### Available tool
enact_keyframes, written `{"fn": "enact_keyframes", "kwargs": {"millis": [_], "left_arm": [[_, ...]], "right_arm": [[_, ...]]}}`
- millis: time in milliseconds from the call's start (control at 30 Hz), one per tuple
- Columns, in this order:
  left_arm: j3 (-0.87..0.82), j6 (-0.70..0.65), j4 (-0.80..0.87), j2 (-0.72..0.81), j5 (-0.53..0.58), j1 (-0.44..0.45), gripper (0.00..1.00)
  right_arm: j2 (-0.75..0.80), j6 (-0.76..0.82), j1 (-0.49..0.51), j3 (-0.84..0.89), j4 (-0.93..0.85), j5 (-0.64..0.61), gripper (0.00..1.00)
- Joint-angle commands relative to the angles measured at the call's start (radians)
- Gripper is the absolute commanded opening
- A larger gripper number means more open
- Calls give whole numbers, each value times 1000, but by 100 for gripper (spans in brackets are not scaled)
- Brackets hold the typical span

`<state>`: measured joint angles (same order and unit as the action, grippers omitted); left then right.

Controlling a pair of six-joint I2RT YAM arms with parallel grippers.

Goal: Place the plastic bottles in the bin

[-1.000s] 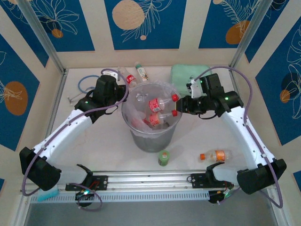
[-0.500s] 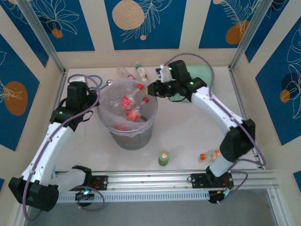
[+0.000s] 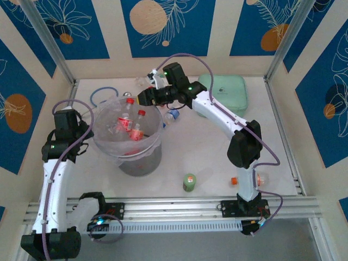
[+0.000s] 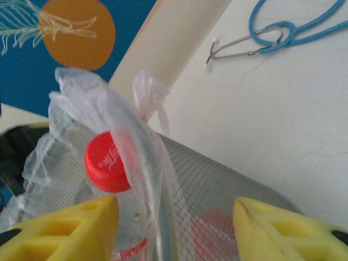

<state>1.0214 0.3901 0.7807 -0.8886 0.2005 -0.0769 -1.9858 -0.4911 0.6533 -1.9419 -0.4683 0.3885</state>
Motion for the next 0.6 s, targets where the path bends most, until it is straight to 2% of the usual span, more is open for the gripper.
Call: {"fn": "enact_keyframes", "kwargs": {"millis": [0, 167, 300, 433, 567], "left_arm": [[-12, -15, 34, 1, -60, -26, 23], [5, -2, 5, -32, -115, -31, 23], [2, 6, -19, -36, -150, -32, 23], [-10, 11, -38, -39, -193, -31, 23], [-15, 15, -53, -40, -231, -31, 23]], "right_arm": [[69, 31, -63, 3, -30, -66, 67], [65, 73, -151, 32, -38, -178, 71], [-41, 94, -203, -12, -35, -254, 74], [-230, 153, -212, -222, -155, -374, 89], [-455, 183, -211, -511, -298, -418, 98]]}}
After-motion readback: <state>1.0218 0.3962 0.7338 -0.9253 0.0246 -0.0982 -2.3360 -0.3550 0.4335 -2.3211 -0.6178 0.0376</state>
